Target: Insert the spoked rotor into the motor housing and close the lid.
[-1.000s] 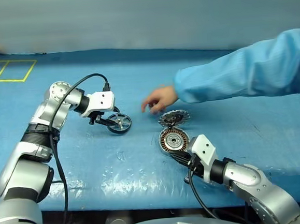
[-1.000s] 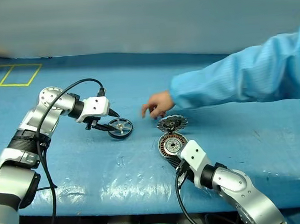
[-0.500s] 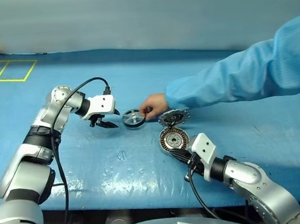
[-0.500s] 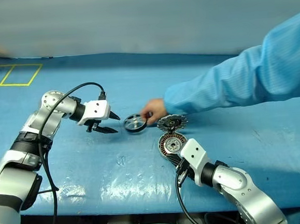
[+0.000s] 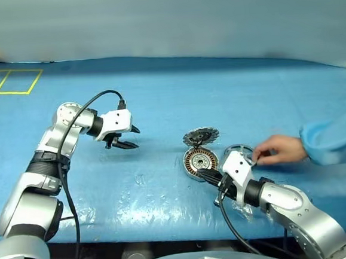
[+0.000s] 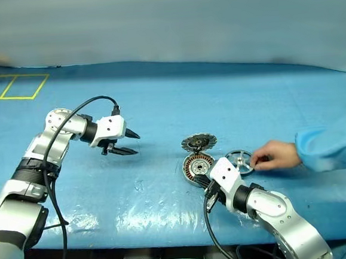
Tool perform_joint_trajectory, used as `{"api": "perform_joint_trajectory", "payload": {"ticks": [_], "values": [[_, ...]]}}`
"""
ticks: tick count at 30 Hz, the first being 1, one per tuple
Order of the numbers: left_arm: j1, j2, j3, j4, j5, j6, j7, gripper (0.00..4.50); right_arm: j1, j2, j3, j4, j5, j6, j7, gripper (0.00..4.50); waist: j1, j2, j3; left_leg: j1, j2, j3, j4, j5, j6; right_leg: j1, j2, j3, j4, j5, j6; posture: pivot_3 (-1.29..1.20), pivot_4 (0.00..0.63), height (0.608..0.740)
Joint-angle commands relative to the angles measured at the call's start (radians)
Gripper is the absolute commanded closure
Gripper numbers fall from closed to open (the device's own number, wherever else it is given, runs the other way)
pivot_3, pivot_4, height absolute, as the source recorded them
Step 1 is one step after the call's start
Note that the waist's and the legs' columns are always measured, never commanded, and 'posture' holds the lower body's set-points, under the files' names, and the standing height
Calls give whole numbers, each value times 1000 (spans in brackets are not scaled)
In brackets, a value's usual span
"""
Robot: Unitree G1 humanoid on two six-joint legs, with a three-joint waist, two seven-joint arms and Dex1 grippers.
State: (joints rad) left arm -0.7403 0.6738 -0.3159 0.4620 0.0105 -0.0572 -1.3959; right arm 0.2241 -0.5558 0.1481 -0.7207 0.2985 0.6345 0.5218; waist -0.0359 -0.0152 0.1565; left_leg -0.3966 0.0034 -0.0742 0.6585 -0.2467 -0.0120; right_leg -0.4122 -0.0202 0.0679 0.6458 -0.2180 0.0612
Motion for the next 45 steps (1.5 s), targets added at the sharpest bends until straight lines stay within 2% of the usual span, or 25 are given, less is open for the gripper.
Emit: {"api": "perform_joint_trajectory", "payload": {"ticks": [1,9,17,21,26,29,35,45], "values": [[27,-28,68,-92,-81,44,30,1948,3,5,-35,-19,-5,-28,-17,4477,1,0,0,0,0,0,0,0,0,0,0,0,0,0,0,0,150,740],[204,-102,90,-342,-197,129,87,1948,18,-6,-100,-18,-9,-21,-29,4477,0,0,0,0,0,0,1,0,0,1,-1,0,1,0,0,0,150,740],[348,-173,87,-455,-217,151,200,1948,9,-12,-233,23,-5,1,-54,4477,1,0,0,2,0,1,4,0,0,3,-1,1,1,1,0,0,150,740],[404,-180,81,-501,-228,176,227,1948,8,-58,-295,10,20,38,-20,4477,2,1,0,2,-1,1,3,0,0,3,-1,1,1,1,0,0,150,740],[438,-182,84,-530,-234,191,257,1948,-3,-194,-345,20,-2,49,48,4477,3,1,-1,3,-1,1,4,0,0,3,-1,2,1,1,0,0,150,740],[454,-188,83,-536,-228,181,280,1948,-18,-296,-347,53,-27,41,110,3877,3,1,-1,3,-1,2,4,0,0,3,-1,2,1,1,0,0,150,740],[485,-203,71,-545,-227,182,309,1948,-61,-431,-293,109,-62,52,198,1925,4,1,-1,2,-2,2,3,0,1,3,-2,2,0,1,1,0,150,740],[525,-235,75,-560,-249,207,358,1948,-138,-434,-244,194,-36,92,269,1925,10,1,0,2,-2,3,3,0,1,3,-2,2,-1,1,1,0,150,740]]}}
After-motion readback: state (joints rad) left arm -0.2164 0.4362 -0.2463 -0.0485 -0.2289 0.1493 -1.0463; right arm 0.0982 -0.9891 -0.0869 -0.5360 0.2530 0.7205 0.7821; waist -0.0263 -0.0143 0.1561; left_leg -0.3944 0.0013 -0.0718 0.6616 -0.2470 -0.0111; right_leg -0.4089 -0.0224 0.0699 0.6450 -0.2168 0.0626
